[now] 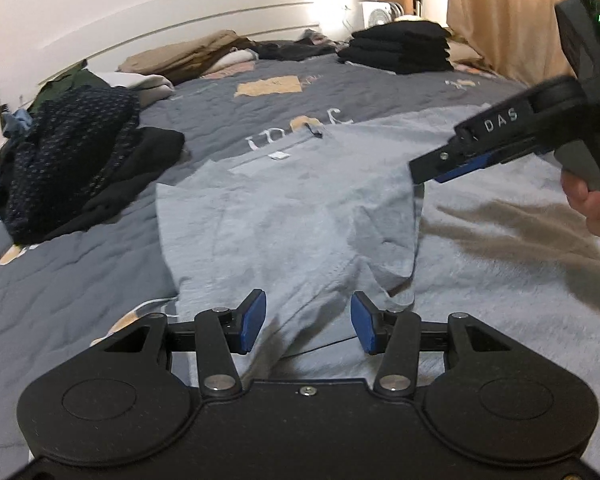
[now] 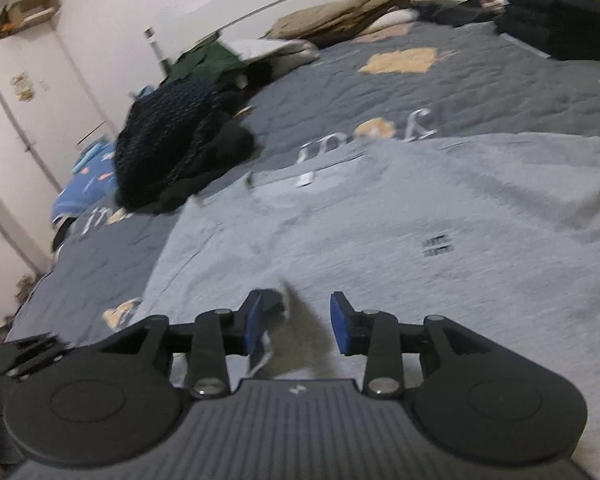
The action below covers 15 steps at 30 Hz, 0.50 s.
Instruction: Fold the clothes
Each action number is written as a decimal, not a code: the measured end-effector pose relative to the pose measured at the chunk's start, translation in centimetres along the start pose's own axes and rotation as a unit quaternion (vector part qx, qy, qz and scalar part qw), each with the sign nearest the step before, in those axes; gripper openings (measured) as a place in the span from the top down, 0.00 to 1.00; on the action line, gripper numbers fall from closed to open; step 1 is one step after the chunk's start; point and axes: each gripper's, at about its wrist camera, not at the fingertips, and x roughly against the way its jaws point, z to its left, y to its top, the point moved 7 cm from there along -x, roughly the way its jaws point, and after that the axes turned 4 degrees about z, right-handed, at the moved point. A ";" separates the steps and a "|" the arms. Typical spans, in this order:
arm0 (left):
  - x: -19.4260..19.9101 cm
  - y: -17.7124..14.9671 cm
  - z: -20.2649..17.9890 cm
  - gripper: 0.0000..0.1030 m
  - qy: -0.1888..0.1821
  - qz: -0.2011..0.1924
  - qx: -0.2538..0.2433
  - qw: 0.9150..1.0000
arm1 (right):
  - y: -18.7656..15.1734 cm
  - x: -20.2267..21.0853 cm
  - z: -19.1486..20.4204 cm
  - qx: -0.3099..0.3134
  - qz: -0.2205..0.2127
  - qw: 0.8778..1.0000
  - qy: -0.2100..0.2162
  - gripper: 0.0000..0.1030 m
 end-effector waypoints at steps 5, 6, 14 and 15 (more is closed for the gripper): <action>-1.5 0.1 -0.9 0.54 0.011 0.009 -0.018 1.000 | -0.3 -0.8 0.9 0.015 0.015 1.000 0.006 0.64; -1.7 0.0 -1.0 0.54 0.011 0.011 -0.020 1.000 | -0.3 -0.9 0.7 0.010 0.014 1.000 0.007 0.64; -2.1 -0.4 -1.4 0.94 0.001 0.013 -0.026 1.000 | -0.2 -2.1 -0.2 -0.032 0.009 0.999 0.019 0.82; -2.0 -0.5 -1.3 0.95 -0.004 0.015 -0.024 1.000 | -0.2 -2.1 -0.4 -0.036 0.006 0.999 0.016 0.88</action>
